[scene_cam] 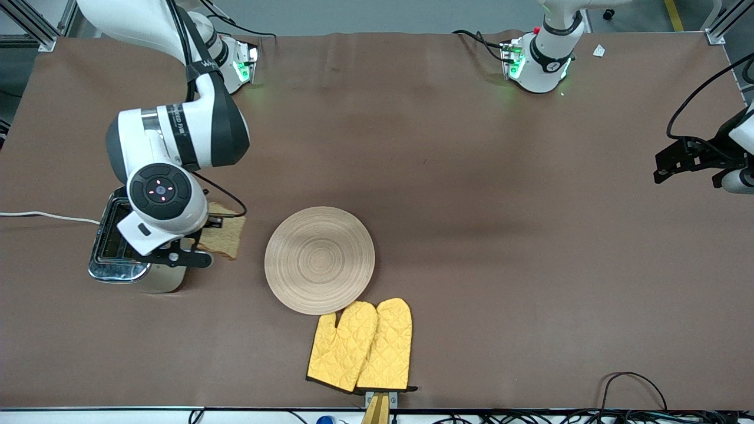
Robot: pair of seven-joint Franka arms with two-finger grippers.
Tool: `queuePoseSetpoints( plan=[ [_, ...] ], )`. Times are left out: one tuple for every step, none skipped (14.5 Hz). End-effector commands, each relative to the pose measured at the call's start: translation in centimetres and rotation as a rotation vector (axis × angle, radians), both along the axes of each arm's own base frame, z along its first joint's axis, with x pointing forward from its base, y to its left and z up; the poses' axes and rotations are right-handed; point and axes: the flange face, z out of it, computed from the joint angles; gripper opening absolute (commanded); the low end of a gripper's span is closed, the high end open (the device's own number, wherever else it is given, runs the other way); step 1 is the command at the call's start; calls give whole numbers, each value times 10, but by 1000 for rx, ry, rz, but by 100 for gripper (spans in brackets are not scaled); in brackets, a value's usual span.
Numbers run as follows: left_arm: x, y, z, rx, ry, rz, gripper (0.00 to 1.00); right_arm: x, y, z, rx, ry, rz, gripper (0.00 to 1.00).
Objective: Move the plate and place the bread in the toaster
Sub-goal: 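Lift the bread slice with the right gripper over the toaster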
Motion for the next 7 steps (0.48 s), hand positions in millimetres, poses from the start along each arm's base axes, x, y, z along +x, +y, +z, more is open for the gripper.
queuePoseSetpoints(
  plan=[
    [-4, -1, 4, -4, -13, 18, 100, 1, -33, 25, -89, 23, 73, 0],
    [-3, 0, 4, -5, -15, 19, 100, 1, -43, 27, -108, 45, 82, 0],
    [-4, 0, 4, -5, -13, 19, 100, 1, -53, 29, -139, 64, 79, 0],
    [-4, 0, 4, -5, -13, 19, 100, 0, -63, 32, -183, 80, 65, 0],
    [-4, 0, 6, -2, -16, 16, 100, -1, -69, 35, -231, 84, 63, 0],
    [-3, -2, 5, 1, -17, 13, 100, 1, -74, 38, -277, 77, 63, 0],
    [-3, -3, 5, 2, -17, 7, 100, 2, -78, 39, -309, 72, 62, 0]
  ],
)
